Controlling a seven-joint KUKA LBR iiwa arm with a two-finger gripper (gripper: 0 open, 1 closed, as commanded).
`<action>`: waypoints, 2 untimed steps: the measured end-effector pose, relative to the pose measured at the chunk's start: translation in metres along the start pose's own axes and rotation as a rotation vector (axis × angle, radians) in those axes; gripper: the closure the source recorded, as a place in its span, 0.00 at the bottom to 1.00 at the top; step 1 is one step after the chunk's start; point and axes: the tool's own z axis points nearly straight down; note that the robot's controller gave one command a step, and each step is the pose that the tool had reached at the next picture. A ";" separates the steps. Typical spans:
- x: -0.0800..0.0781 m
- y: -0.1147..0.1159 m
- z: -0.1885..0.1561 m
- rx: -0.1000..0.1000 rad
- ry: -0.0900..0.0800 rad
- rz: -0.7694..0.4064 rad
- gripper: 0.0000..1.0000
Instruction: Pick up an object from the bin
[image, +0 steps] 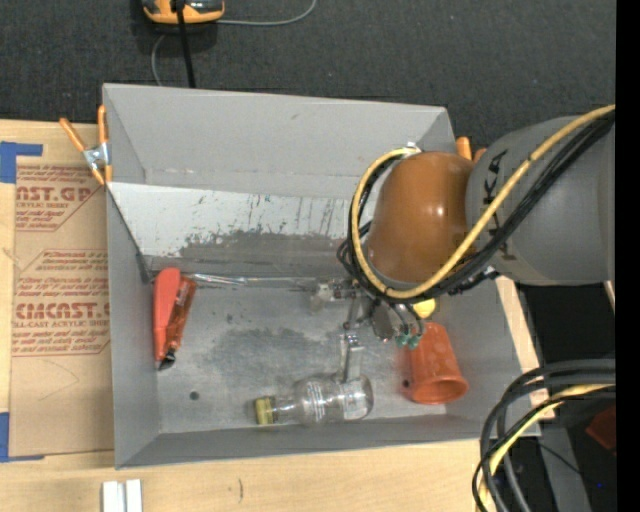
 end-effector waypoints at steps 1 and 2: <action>0.021 -0.014 0.052 -0.001 0.003 -0.112 0.00; 0.032 -0.027 0.079 -0.008 0.016 -0.031 0.00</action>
Offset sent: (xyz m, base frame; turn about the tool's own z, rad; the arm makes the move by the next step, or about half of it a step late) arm -0.0301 -0.0364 -0.0886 -0.0274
